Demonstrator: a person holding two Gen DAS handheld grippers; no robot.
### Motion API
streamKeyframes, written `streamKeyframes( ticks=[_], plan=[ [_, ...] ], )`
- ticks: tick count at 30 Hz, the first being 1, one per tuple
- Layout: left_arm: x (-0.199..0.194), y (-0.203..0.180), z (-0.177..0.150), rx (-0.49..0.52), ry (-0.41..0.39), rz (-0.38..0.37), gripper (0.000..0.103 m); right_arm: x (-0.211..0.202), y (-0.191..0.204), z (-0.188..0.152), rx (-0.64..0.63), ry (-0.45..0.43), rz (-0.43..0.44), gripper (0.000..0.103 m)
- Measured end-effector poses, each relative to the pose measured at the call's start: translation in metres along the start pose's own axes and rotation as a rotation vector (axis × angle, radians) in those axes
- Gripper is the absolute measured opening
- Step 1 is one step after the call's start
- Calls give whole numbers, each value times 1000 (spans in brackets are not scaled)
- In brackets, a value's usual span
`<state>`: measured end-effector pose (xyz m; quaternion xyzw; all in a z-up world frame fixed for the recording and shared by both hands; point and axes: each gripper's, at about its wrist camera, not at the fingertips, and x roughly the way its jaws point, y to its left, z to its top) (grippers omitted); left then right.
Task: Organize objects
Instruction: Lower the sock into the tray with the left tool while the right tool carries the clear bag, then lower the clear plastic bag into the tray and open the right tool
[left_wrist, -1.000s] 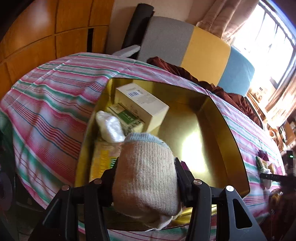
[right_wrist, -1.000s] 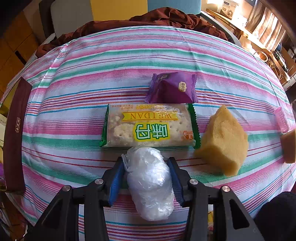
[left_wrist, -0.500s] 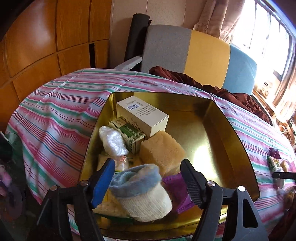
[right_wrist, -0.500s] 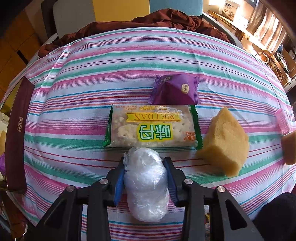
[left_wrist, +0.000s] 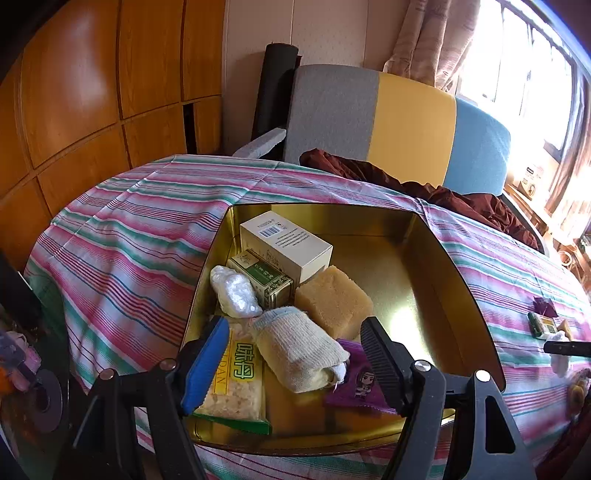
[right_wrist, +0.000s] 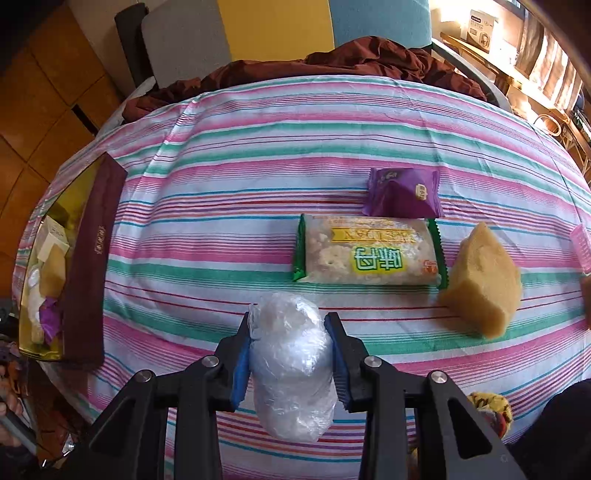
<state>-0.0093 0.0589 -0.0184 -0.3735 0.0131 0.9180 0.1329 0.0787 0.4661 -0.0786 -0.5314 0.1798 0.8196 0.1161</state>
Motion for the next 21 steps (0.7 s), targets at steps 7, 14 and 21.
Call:
streamKeyframes(
  ticks=[7,14,21],
  plan=[
    [-2,-1,-2,-7,0,-1,74,-17,48,-1,-77,-44,82,36],
    [0,4,-4,-23,9,1,75,-21,124,7,-205,-67,202,36],
    [-1,14,-6,-49,8,4,75,-12,190,14,-309,-62,285,36]
  ],
)
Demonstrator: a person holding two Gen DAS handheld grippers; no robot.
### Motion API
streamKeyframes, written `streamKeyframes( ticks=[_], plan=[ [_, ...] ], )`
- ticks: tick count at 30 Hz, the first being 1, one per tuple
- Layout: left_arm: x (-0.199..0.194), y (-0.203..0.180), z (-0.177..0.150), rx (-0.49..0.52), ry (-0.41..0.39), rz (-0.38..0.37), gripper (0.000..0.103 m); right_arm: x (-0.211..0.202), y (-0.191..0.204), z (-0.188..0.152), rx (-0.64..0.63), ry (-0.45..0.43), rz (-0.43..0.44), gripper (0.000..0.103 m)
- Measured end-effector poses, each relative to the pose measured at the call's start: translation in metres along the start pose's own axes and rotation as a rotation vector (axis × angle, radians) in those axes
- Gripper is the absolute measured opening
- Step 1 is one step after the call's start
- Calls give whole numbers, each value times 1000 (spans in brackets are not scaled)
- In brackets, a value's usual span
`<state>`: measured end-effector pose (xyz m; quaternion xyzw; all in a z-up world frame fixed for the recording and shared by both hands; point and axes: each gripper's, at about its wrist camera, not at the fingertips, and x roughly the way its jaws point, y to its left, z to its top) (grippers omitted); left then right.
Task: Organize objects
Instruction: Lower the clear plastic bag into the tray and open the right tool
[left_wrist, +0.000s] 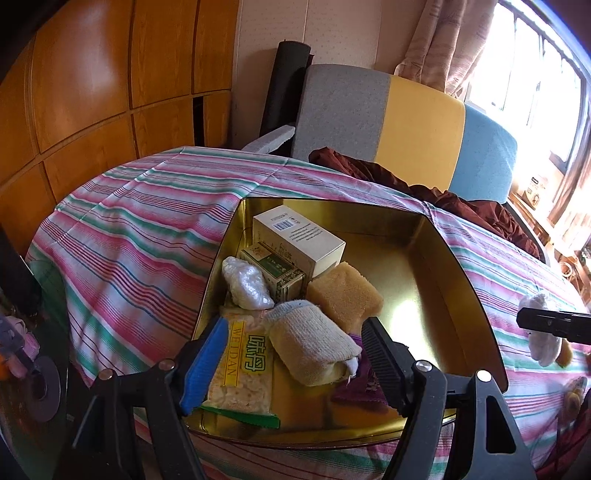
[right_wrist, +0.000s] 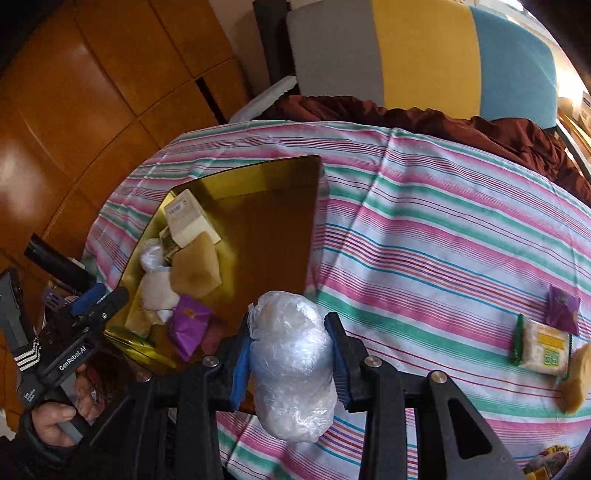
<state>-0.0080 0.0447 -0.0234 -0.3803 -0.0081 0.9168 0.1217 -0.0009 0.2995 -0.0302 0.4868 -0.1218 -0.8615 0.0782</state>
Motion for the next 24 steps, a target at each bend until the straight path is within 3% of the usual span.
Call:
streamKeyframes(
  ticks=[15,18,22,24],
  plan=[
    [3,15,-1,-36,4,25,75,56,49,5,-63,76,61,37],
    [3,20,0,-48,5,37,75,69,57,1,-67,95,108,44],
    [0,24,0,-57,1,48,80,77,66,-9,-80,125,129,70],
    [-1,26,0,-60,-2,53,80,73,68,-12,-91,112,117,71]
  ],
)
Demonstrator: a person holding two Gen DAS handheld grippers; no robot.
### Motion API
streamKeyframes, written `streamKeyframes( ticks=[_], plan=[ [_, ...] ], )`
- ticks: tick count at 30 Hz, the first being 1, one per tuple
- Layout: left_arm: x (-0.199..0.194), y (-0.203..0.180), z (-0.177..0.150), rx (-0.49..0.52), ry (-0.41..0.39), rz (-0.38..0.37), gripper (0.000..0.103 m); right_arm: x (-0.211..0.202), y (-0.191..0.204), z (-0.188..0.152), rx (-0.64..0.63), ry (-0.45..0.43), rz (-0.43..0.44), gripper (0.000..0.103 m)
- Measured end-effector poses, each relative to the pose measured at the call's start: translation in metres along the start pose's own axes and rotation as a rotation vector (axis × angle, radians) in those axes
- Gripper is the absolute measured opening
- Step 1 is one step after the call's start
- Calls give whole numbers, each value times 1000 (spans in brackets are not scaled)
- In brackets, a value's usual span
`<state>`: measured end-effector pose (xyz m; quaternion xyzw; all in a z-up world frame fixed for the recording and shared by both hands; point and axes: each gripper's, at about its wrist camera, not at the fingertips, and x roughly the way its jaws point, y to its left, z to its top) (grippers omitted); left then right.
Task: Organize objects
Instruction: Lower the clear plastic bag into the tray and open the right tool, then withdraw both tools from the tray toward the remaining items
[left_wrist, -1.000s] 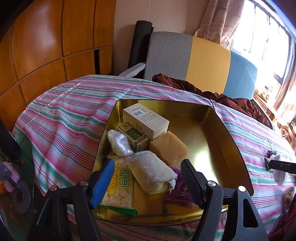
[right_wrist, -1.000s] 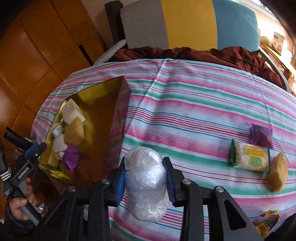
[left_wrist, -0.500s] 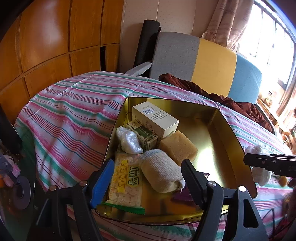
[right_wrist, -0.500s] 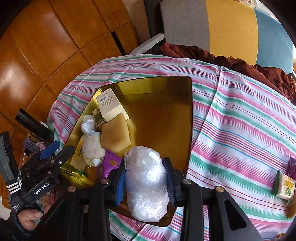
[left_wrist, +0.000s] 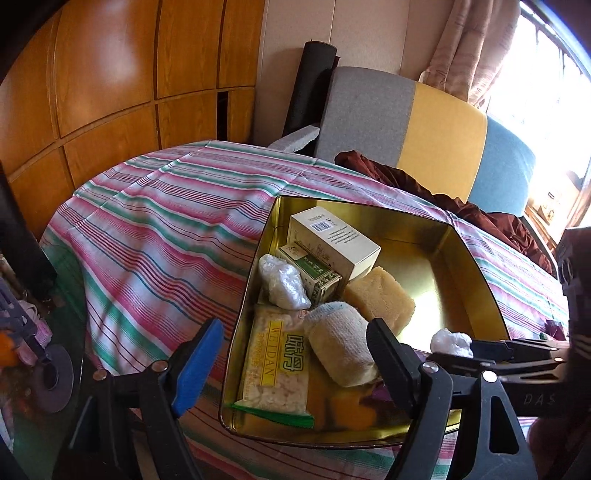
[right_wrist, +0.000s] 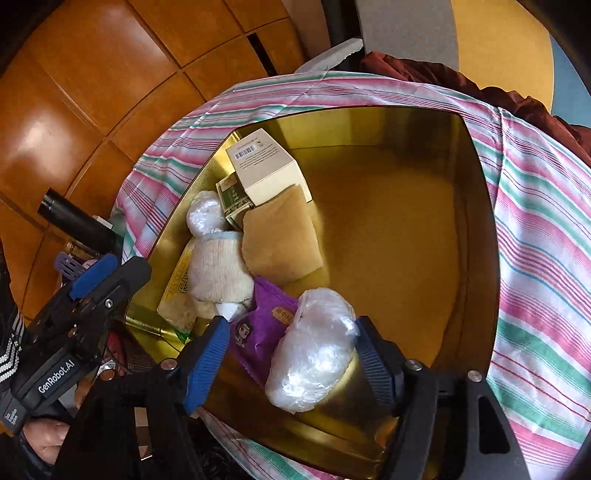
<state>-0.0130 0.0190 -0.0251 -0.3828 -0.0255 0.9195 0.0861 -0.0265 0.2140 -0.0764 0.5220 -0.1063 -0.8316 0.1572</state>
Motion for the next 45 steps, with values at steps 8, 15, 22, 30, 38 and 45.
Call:
streamKeyframes(
  ticks=[8,15,22,30,38,45],
  plan=[
    [-4,-1,2,0,-12,-2,80,-45,-7,-14,-4,-113,-92,73],
    [-7,-6,3,13,-15,-16,81,-81,-50,-33,97,-153,-177,78],
    [-8,-12,3,27,-14,-30,81,-119,-112,-69,216,-124,-312,79],
    [-4,-24,1,46,-4,-73,81,-207,-212,-128,470,-82,-519,84],
    [1,-42,1,78,13,-107,81,-218,-261,-175,520,175,-550,86],
    [-1,-60,5,119,9,-134,81,-177,-274,-174,523,335,-507,74]
  ],
)
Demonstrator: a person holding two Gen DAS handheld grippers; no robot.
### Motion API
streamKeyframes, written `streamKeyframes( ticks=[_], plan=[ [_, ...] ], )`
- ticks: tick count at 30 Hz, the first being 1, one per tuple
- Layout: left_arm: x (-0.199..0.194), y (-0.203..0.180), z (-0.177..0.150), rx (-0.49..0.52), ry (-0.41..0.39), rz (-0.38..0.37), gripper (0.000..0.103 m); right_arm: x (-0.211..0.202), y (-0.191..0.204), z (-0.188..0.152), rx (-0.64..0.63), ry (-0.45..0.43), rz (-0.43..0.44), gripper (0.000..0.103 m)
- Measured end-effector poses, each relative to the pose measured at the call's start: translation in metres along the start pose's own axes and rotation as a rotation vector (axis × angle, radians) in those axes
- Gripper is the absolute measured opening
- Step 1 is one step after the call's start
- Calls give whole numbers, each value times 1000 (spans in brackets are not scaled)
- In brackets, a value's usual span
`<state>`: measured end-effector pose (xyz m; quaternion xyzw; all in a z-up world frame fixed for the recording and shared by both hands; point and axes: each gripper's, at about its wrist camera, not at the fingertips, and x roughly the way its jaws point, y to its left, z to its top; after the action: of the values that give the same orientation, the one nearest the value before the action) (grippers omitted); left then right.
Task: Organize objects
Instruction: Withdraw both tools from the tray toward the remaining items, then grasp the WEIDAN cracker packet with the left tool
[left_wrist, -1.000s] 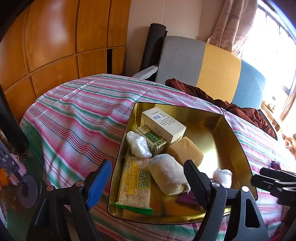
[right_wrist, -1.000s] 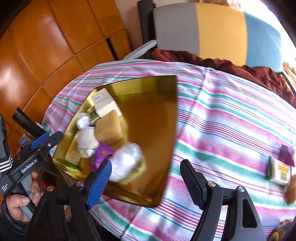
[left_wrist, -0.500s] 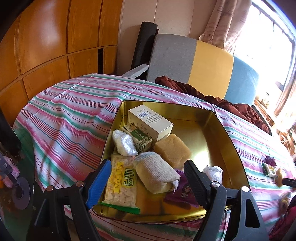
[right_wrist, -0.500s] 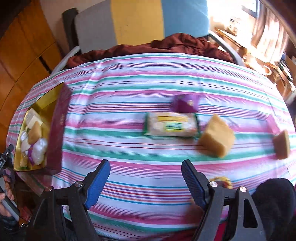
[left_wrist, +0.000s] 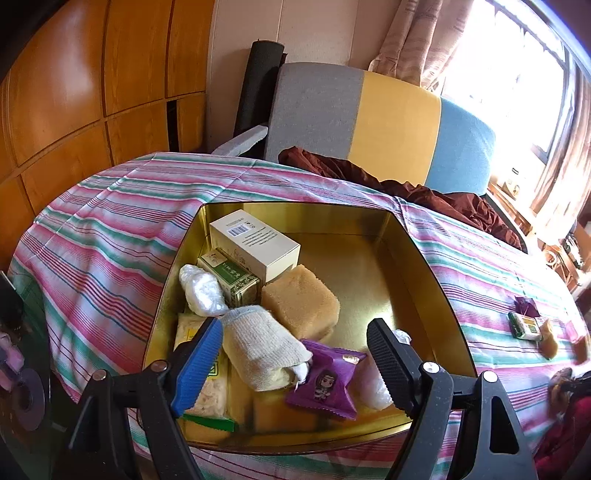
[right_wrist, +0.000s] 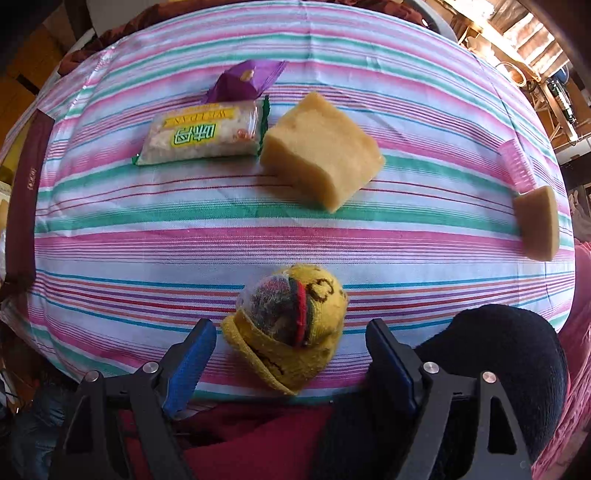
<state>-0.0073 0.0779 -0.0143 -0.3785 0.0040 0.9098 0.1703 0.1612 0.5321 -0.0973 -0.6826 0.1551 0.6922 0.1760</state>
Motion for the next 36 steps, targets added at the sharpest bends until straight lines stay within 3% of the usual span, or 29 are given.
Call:
streamKeyframes(
  ticks=[1,2,4,9,15,17,19,22,28,30,33,36],
  plan=[
    [-1,-2,1,7,-2,-3,81,2,4,2,-19,13,6,61],
    [-1,-4,2,13,-6,-6,81,3,9,4,-33,11,-2,58],
    [-2,-7,5,19,-11,-12,81,0,17,9,-53,-15,7,53],
    [-2,-22,12,46,-17,-39,81,-16,43,19,-86,-129,201,51],
    [-4,-58,21,124,-28,-100,81,-10,76,21,-220,-76,297,60],
    [-4,-73,24,159,-33,-121,83,-12,69,22,-205,-89,303,79],
    [-3,-91,26,203,-34,-142,85,-21,53,23,-154,-142,316,85],
    [1,-119,28,261,-28,-175,85,-40,18,34,-21,-262,333,85],
    [14,-184,25,406,-20,-242,85,-53,-62,44,386,-468,333,85],
    [21,-204,24,453,-12,-257,85,-43,-77,44,480,-507,351,85],
    [29,-232,20,529,-5,-286,85,-28,-99,41,633,-511,446,85],
    [41,-258,17,598,8,-309,85,-25,-113,37,721,-540,465,85]
  ],
)
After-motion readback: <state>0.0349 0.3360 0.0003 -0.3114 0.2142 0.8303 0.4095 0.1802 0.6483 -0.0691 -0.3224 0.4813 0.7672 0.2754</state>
